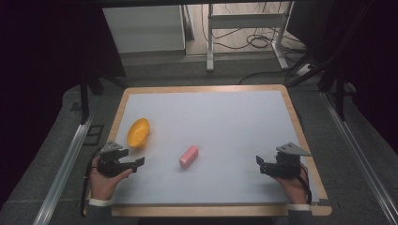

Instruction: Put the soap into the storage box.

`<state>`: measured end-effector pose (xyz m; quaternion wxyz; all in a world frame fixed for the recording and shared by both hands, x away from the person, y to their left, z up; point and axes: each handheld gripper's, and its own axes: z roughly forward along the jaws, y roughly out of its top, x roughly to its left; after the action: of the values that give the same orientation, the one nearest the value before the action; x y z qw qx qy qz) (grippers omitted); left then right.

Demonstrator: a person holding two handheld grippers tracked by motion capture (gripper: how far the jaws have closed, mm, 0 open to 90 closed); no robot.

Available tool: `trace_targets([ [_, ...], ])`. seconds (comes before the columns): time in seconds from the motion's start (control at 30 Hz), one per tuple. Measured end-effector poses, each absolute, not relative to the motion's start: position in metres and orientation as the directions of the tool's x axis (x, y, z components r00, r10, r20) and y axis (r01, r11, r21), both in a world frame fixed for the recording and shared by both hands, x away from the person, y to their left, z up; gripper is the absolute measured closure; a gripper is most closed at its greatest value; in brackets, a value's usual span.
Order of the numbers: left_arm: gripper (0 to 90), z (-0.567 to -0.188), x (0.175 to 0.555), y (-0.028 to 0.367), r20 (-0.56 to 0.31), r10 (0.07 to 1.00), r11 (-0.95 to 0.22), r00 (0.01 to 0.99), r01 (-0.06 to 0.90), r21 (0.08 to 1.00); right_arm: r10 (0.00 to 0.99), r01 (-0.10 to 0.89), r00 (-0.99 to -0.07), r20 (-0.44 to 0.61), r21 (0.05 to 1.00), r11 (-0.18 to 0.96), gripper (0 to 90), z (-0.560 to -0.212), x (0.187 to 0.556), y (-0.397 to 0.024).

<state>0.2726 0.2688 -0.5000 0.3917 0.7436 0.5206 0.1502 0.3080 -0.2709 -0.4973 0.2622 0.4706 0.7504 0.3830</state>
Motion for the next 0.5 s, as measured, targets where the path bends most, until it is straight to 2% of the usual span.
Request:
trace_targets([
  [0.5,22.9,-0.4914,0.2663,0.2672,-0.197,0.893,-0.133,0.404,0.656,0.743,0.912,0.483,-0.406,-0.049,0.836,0.26,5.3,-0.4986,0.3085,-0.2742],
])
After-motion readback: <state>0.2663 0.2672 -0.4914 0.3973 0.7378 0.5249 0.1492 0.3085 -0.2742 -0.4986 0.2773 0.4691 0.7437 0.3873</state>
